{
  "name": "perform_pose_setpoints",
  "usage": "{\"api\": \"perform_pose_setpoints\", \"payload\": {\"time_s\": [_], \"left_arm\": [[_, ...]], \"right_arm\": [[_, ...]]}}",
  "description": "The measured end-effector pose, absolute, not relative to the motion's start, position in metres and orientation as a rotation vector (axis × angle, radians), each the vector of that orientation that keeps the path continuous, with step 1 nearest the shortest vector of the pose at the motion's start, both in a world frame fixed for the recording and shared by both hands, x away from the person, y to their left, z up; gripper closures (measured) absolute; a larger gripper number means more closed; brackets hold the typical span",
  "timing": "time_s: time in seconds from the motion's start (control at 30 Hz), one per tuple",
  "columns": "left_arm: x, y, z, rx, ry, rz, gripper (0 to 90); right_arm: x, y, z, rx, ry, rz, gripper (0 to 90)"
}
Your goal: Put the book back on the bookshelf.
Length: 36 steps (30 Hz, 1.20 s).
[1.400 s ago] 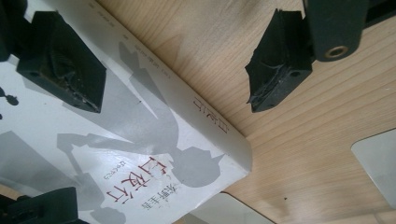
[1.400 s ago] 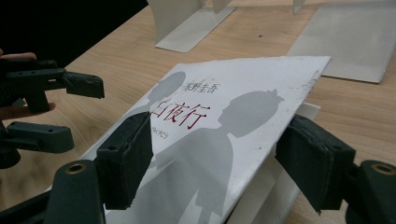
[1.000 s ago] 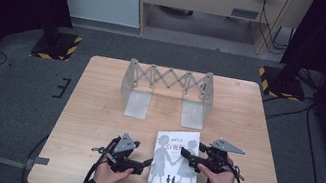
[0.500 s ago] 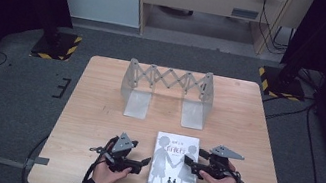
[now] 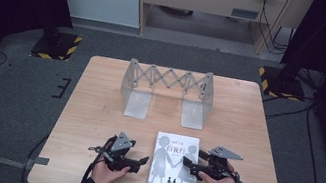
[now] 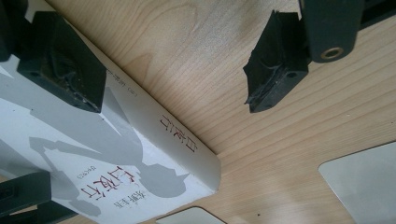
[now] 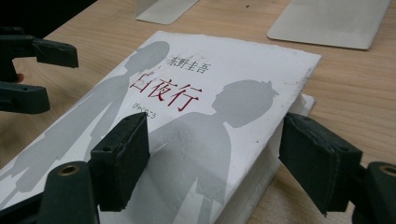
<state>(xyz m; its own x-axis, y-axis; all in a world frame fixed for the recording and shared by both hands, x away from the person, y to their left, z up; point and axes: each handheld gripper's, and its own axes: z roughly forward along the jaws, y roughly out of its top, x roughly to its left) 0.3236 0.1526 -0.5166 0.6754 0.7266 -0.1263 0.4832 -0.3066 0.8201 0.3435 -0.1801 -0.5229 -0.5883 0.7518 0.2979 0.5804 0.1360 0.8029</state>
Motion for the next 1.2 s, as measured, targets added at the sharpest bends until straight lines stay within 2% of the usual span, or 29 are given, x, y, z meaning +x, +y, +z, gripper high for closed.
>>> {"api": "perform_pose_setpoints", "payload": {"time_s": [0.53, 1.2], "left_arm": [[0.324, 0.152, -0.517, 1.969, 0.939, 0.332, 19.6], [0.324, 0.151, -0.516, 1.958, 0.924, 0.337, 19.6]], "right_arm": [[0.346, -0.171, -0.502, 1.294, 2.175, 1.547, 26.0], [0.348, -0.156, -0.506, 1.342, 2.197, 1.609, 25.8]]}}
